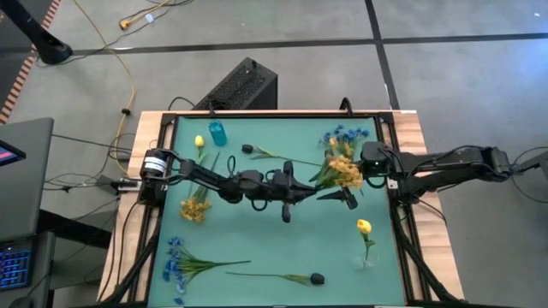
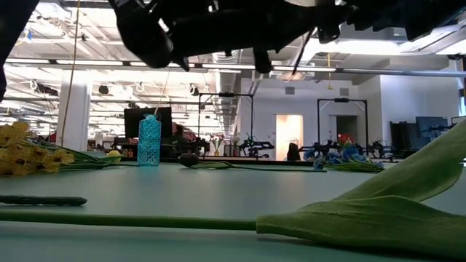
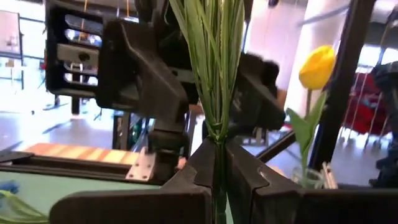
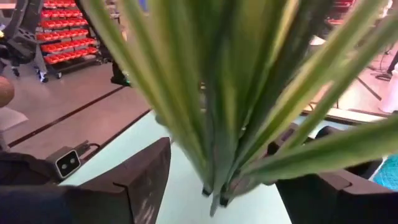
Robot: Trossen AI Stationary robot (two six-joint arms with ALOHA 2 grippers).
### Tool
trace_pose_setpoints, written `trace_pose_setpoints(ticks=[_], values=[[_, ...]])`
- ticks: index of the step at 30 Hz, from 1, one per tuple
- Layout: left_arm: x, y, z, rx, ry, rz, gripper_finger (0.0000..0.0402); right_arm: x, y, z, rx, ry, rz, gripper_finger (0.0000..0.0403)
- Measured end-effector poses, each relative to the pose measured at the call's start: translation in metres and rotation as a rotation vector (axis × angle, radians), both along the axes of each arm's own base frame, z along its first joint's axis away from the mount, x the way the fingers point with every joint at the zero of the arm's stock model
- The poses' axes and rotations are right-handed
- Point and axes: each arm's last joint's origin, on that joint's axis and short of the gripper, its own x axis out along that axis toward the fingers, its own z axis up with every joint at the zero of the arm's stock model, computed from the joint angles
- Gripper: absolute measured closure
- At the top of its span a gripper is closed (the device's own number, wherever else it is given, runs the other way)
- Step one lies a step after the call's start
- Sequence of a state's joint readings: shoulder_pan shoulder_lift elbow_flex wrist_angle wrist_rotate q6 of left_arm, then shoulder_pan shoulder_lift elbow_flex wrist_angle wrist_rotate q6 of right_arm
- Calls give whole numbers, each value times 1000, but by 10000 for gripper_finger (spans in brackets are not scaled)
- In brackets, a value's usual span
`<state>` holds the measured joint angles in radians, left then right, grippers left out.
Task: Sort flowers into vase by color
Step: Put the right yellow flower into the transparent vase
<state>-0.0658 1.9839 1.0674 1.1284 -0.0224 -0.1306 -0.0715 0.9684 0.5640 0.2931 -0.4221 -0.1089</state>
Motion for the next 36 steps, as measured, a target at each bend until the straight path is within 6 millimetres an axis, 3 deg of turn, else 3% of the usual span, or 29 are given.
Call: trace_pose_setpoints(ticks=[13, 21, 29, 36], values=[[5, -1, 8, 18, -12, 11, 400, 0, 0, 1, 3, -9, 1, 108], [5, -1, 9, 13, -23, 10, 400, 0, 0, 1, 21, -1, 0, 137], [5, -1, 12, 15, -48, 11, 385, 0, 0, 2, 53, 8, -3, 233], [5, 0, 11, 13, -38, 28, 309, -1, 1, 1, 53, 10, 3, 346]])
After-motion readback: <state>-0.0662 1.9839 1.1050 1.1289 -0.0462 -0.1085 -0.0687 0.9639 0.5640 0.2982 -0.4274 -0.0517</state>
